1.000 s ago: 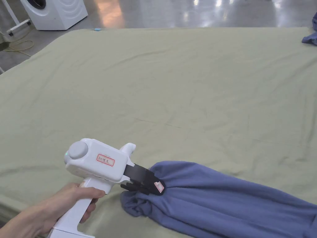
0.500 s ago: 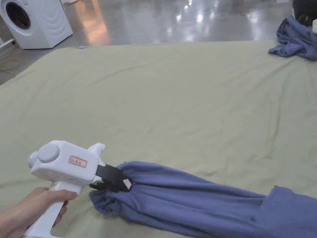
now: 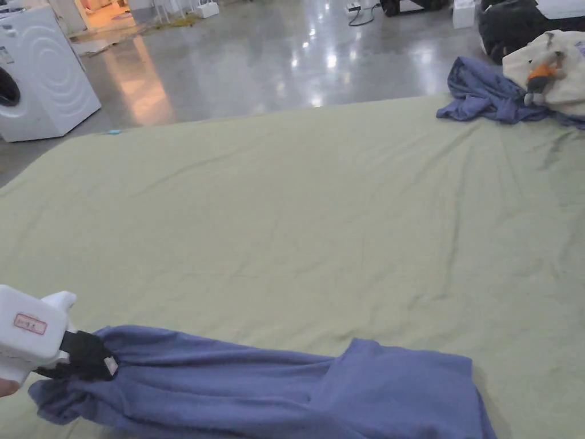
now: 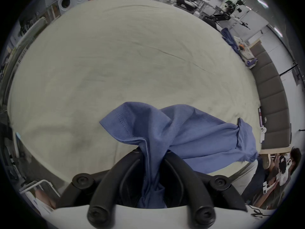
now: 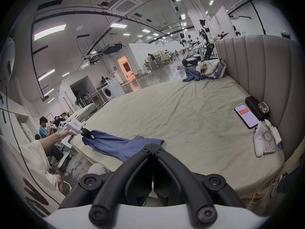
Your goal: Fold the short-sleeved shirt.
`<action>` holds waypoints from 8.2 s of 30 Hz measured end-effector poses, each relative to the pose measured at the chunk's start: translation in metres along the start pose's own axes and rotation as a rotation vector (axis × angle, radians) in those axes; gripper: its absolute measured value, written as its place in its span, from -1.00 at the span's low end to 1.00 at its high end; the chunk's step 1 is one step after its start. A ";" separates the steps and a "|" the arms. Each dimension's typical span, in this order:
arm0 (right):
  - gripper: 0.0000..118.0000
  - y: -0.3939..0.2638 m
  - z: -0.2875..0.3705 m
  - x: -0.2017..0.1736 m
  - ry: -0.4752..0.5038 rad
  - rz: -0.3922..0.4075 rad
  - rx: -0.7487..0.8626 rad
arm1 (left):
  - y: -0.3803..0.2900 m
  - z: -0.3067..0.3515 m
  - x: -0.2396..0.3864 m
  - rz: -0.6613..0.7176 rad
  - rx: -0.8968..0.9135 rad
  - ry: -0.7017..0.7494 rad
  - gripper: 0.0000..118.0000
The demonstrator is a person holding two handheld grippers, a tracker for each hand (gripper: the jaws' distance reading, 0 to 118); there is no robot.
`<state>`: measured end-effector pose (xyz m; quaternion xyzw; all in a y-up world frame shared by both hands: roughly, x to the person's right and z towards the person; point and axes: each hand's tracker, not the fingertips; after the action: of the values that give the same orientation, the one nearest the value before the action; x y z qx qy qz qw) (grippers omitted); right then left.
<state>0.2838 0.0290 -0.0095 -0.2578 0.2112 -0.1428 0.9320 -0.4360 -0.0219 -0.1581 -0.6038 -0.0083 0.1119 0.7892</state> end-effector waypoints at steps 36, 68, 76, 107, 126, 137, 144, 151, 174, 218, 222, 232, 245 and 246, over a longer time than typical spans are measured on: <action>-0.97 -0.005 -0.012 -0.014 0.132 0.020 -0.013 | -0.036 -0.048 0.219 -0.418 0.117 -0.192 -0.99; -0.97 -0.001 -0.030 -0.035 0.130 0.044 0.003 | -0.182 0.025 0.161 -0.167 0.825 -0.014 -0.95; -0.97 -0.002 -0.044 -0.051 0.168 0.087 -0.047 | -0.175 0.008 0.089 -0.025 0.618 -0.183 0.85; -0.97 0.001 -0.087 -0.048 0.086 0.062 -0.159 | -0.003 -0.157 0.038 0.003 -0.013 -0.810 0.84; -0.97 0.000 -0.065 -0.051 0.101 0.054 -0.129 | -0.007 -0.087 0.073 -0.070 -0.002 -0.528 -0.82; -0.97 -0.006 -0.034 -0.032 0.141 0.027 -0.067 | -0.005 -0.039 0.253 -0.302 -0.024 -0.445 -0.82; -0.97 -0.007 -0.030 -0.035 0.120 0.010 -0.044 | -0.016 -0.101 0.337 -0.331 -0.077 -0.379 -0.82; -0.97 -0.002 -0.040 -0.043 0.097 0.001 -0.010 | -0.025 -0.122 0.363 -0.239 -0.100 -0.356 -0.54; -0.97 -0.027 0.009 0.001 0.112 -0.003 -0.054 | -0.064 -0.136 0.368 -0.450 0.043 -0.365 -0.96; -0.97 -0.064 -0.296 -0.001 0.027 -0.018 -0.567 | -0.174 0.025 0.207 -0.227 0.440 -0.322 -0.96; -0.97 -0.073 -0.289 0.010 0.068 -0.022 -0.521 | -0.114 -0.013 0.198 -0.185 0.262 -0.488 0.01; -0.97 -0.079 -0.285 0.021 0.118 -0.060 -0.480 | -0.017 -0.165 0.203 0.103 -0.124 -0.737 0.81; -0.97 -0.076 -0.251 0.027 0.141 -0.049 -0.377 | -0.015 -0.173 0.263 -0.148 -0.195 -0.674 -0.22; -0.97 -0.074 -0.243 0.028 0.143 -0.056 -0.369 | -0.015 -0.173 0.259 -0.164 -0.156 -0.640 -0.23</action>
<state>0.1831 -0.1452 -0.1677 -0.4193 0.2922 -0.1458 0.8471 -0.1554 -0.1416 -0.2224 -0.5940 -0.3128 0.2311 0.7042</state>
